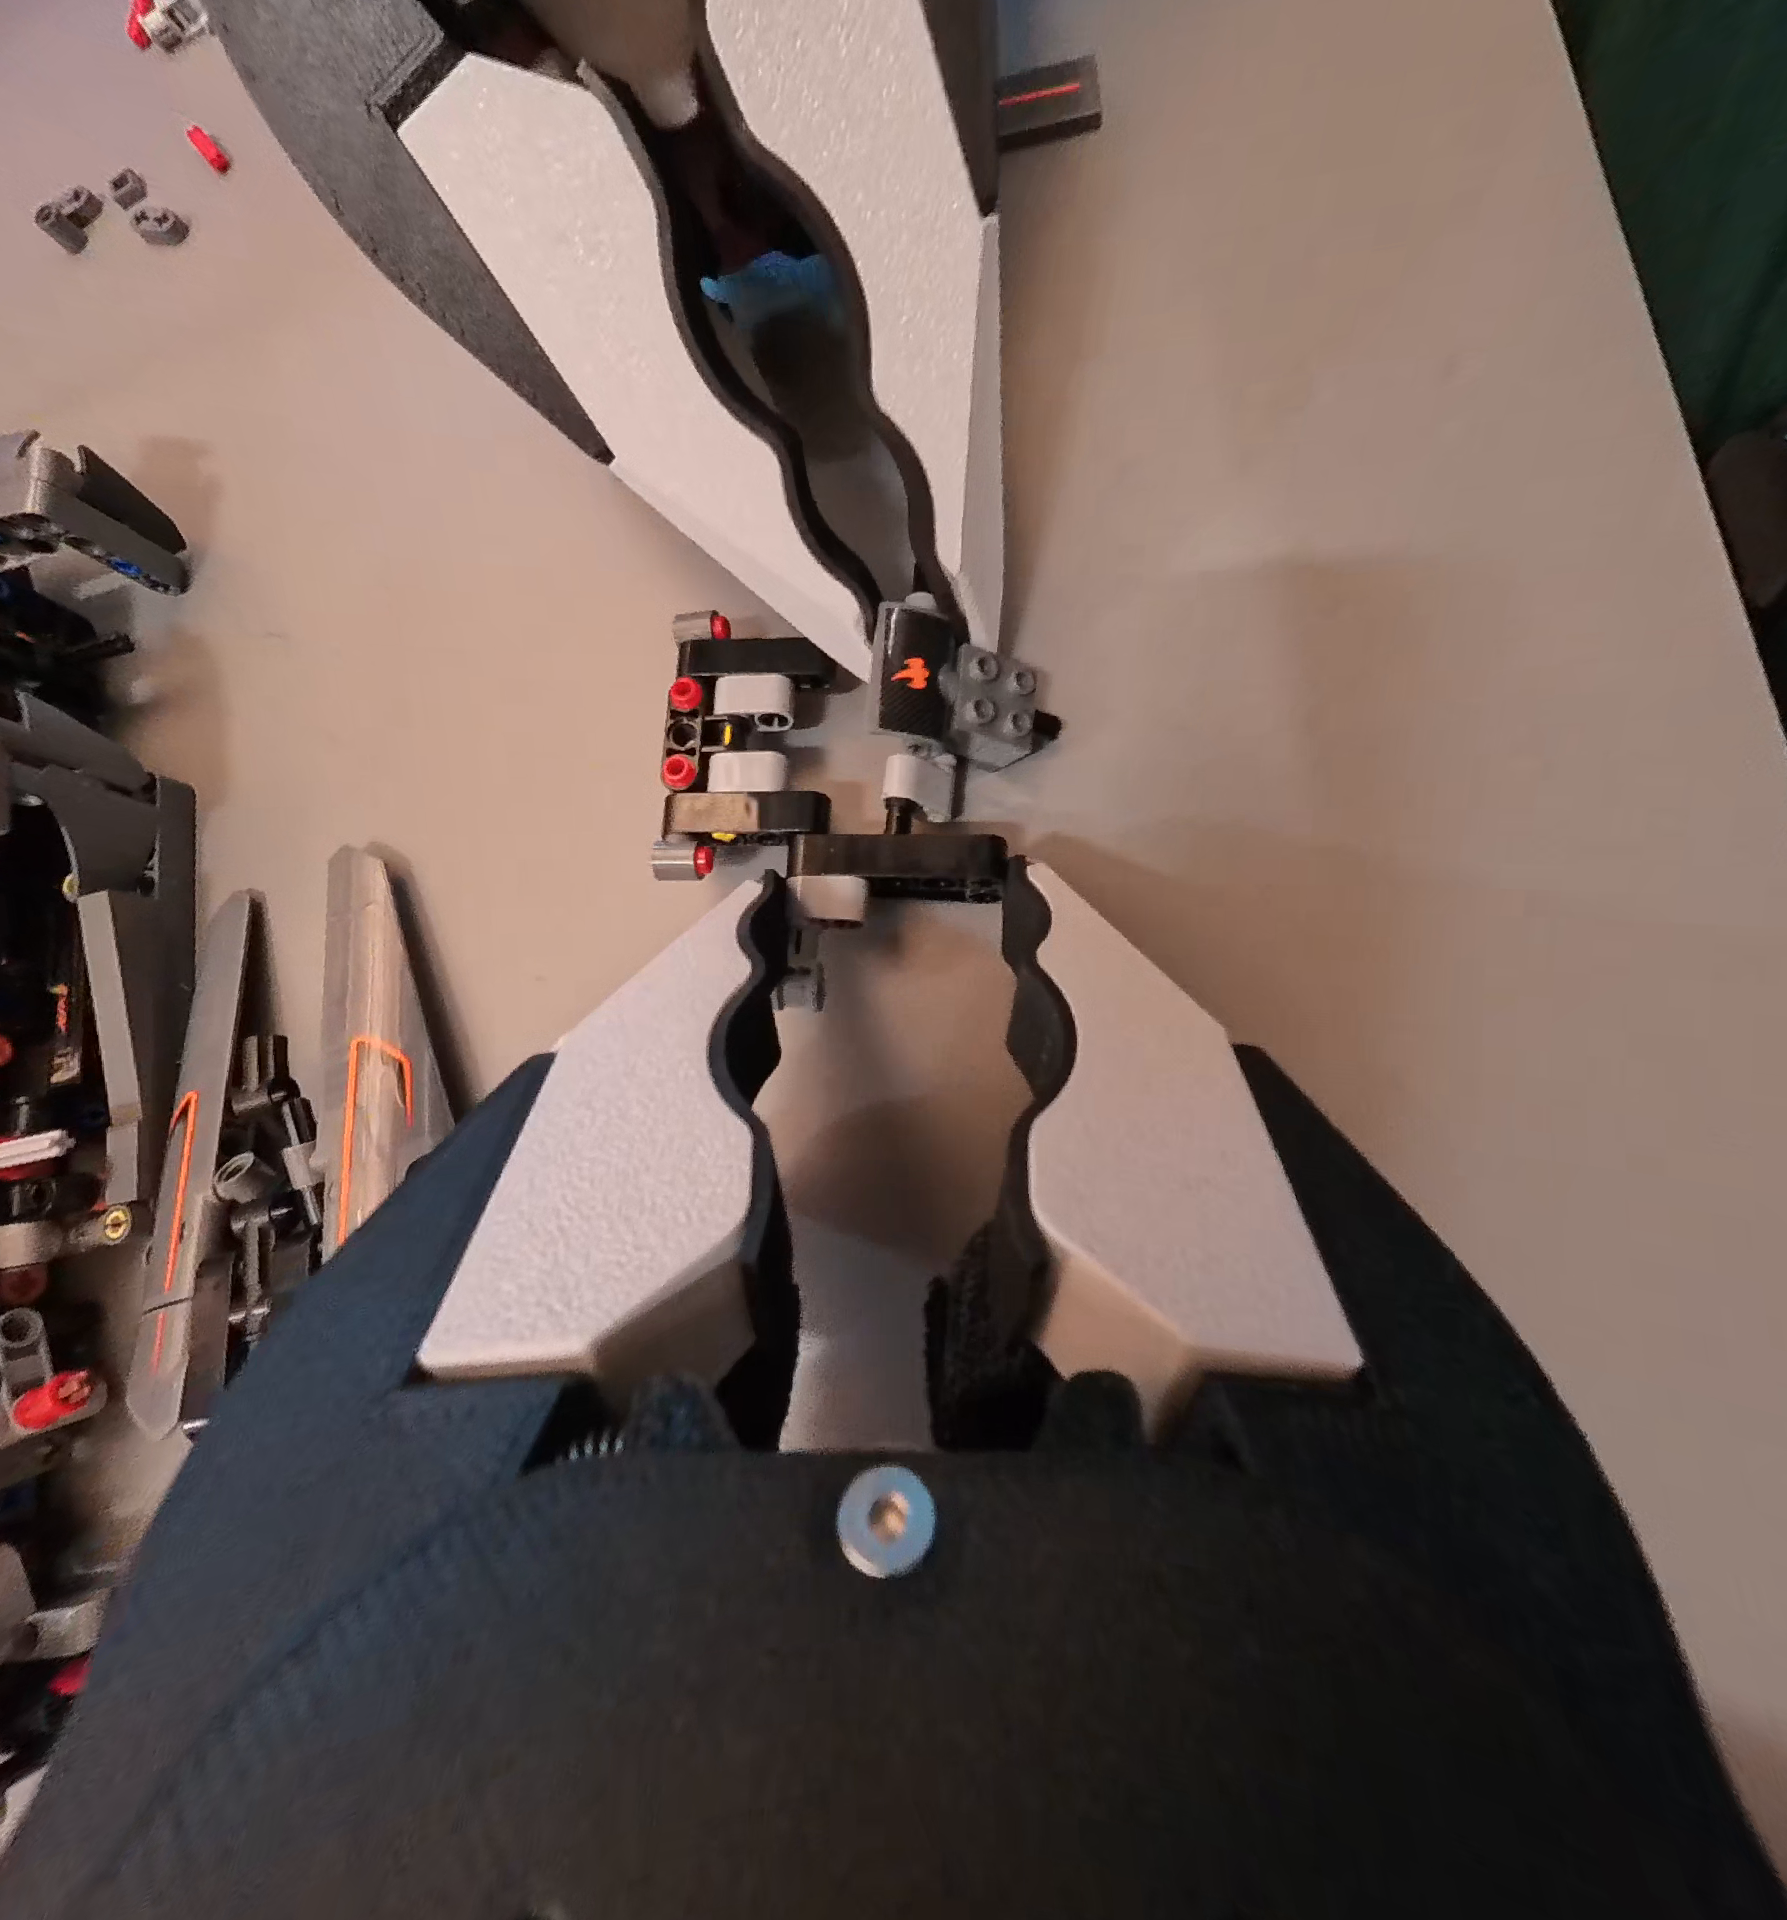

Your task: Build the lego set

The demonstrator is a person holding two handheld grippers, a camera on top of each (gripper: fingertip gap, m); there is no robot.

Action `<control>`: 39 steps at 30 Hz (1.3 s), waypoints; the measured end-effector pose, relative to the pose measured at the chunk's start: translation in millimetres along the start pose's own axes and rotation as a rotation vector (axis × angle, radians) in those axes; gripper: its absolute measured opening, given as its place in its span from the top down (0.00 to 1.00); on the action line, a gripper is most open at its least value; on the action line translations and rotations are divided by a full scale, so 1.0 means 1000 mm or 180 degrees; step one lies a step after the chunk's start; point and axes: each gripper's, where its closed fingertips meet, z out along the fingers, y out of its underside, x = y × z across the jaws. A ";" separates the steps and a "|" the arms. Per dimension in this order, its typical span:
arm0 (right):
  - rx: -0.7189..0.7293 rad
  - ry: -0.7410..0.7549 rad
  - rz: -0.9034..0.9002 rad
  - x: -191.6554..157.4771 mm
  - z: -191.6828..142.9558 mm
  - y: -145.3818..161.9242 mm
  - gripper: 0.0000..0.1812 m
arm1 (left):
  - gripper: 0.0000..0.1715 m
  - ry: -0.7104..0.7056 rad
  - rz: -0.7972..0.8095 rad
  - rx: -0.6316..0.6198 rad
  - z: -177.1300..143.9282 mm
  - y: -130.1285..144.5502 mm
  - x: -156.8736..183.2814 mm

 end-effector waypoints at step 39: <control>0.0287 0.0588 0.1548 0.001 0.002 -0.009 0.86 | 0.76 -0.0087 -0.0218 0.0144 0.004 -0.004 -0.002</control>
